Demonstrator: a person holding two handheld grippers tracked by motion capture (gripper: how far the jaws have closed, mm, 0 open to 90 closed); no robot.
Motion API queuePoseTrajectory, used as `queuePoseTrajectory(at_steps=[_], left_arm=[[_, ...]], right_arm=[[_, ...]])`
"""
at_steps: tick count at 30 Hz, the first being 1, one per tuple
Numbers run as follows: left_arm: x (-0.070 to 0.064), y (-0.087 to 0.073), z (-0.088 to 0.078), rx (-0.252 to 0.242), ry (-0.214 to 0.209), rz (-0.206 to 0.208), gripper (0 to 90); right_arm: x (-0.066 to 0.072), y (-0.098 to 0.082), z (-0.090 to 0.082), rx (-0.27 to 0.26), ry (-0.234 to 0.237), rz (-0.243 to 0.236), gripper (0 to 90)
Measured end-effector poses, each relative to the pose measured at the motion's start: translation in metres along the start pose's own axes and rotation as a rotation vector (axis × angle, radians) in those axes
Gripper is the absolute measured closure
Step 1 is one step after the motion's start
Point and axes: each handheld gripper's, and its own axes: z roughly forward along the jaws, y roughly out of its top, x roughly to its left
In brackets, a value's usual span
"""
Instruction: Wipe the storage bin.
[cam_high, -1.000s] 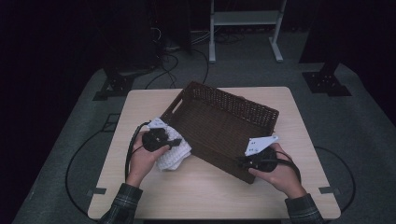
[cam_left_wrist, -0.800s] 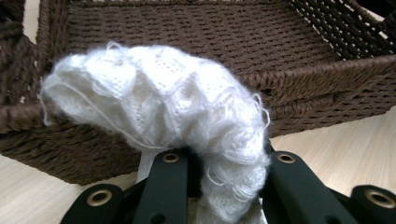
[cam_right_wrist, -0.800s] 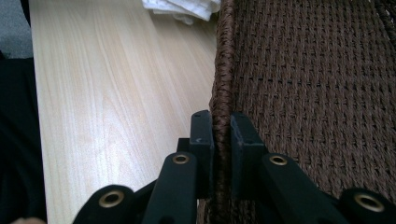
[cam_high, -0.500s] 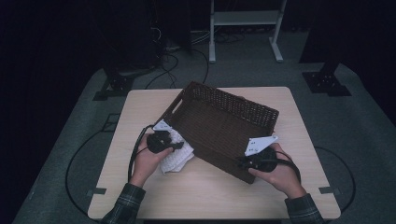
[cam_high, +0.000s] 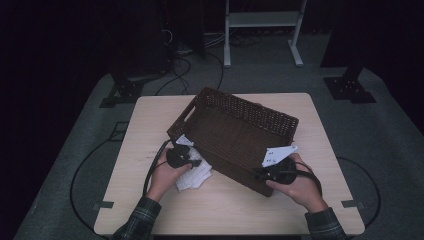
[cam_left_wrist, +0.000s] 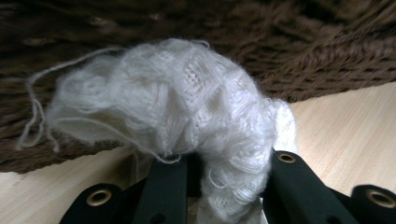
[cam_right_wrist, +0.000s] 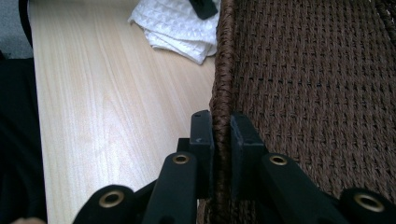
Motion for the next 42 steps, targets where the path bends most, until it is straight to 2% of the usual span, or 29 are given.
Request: queuePoseTrajectory(at_steps=[5,16,24,28,35,42], left_arm=[[-0.001,-0.001,0.002,0.010,-0.004,0.002,75.0],[-0.006,0.009,-0.026,-0.074,-0.019,0.025,75.1],[-0.016,0.017,-0.049,-0.149,-0.022,0.047,75.1],[-0.019,0.020,-0.056,-0.159,-0.014,0.060,75.0],[-0.018,0.017,-0.045,-0.146,-0.027,0.049,75.0],[-0.017,0.014,-0.033,-0.105,-0.034,0.043,74.9]], right_arm=[[0.000,0.000,0.000,0.002,0.000,-0.005,80.7],[0.000,0.000,0.000,0.001,-0.001,-0.006,80.7],[0.000,0.000,0.000,0.001,0.000,-0.006,80.7],[0.000,0.000,0.000,-0.001,-0.001,0.000,80.7],[0.000,0.000,0.000,-0.001,0.000,0.000,80.7],[0.000,0.000,0.000,-0.001,0.002,0.001,80.7]])
